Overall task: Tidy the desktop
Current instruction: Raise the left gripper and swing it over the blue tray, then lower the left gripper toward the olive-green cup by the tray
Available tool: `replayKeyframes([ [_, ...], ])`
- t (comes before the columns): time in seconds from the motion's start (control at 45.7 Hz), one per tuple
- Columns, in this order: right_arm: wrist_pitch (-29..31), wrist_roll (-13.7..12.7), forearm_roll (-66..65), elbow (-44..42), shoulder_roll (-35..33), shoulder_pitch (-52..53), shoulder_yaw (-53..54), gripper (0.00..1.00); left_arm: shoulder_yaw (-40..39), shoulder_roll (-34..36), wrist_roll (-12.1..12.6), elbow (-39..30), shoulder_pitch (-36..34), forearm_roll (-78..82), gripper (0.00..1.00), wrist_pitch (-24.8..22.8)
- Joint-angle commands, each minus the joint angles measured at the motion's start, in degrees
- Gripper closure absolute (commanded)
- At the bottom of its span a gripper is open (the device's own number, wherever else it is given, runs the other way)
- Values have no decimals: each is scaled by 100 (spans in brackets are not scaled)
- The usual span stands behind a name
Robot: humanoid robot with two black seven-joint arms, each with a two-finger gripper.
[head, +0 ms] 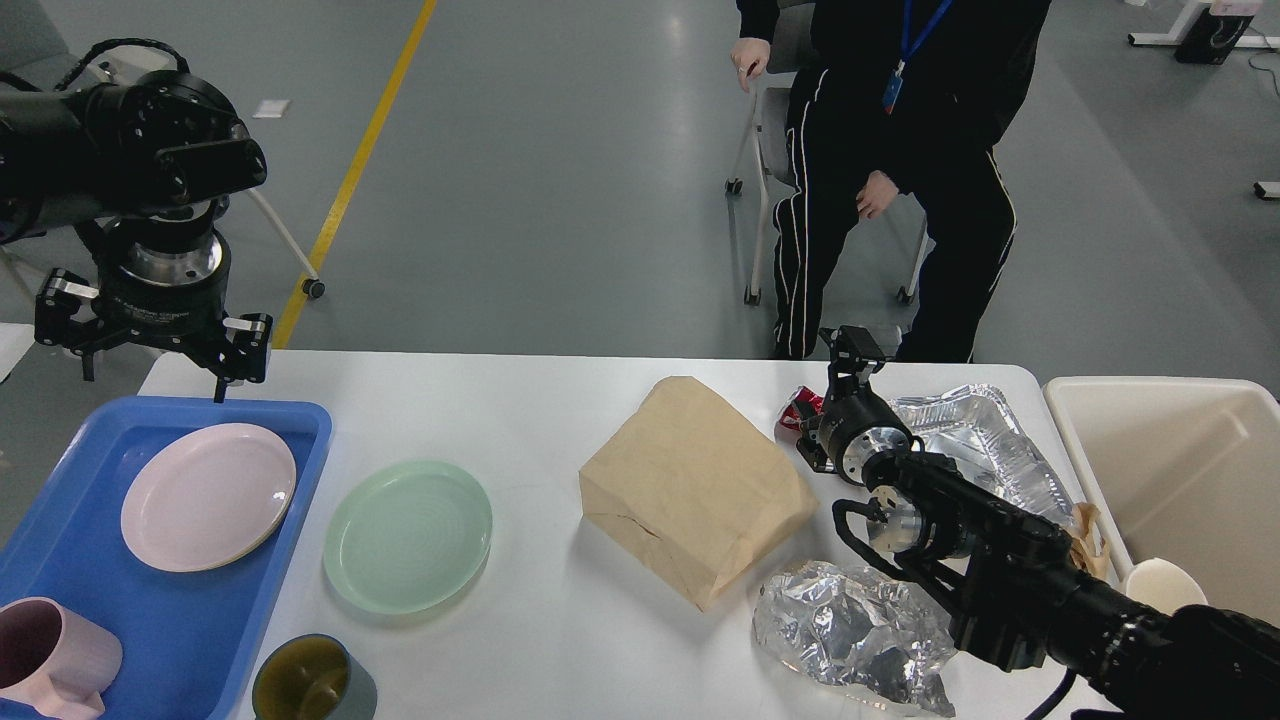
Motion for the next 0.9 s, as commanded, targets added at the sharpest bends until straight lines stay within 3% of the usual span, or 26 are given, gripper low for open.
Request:
replayKeyframes([
  [0.0, 0, 0, 0, 0, 0, 0, 8, 0, -105, -111, -3, -587, -136, -4, 4, -1],
  [0.241, 0, 0, 0, 0, 0, 0, 0, 0, -298, -111, -3, -1010, 259, 5, 4, -1],
  [0.591, 0, 0, 0, 0, 0, 0, 0, 0, -562, -146, -12, -765, 1613, 22, 4, -1],
  [0.876, 0, 0, 0, 0, 0, 0, 8, 0, -957, -216, -12, -703, 1938, 181, 5, -1],
])
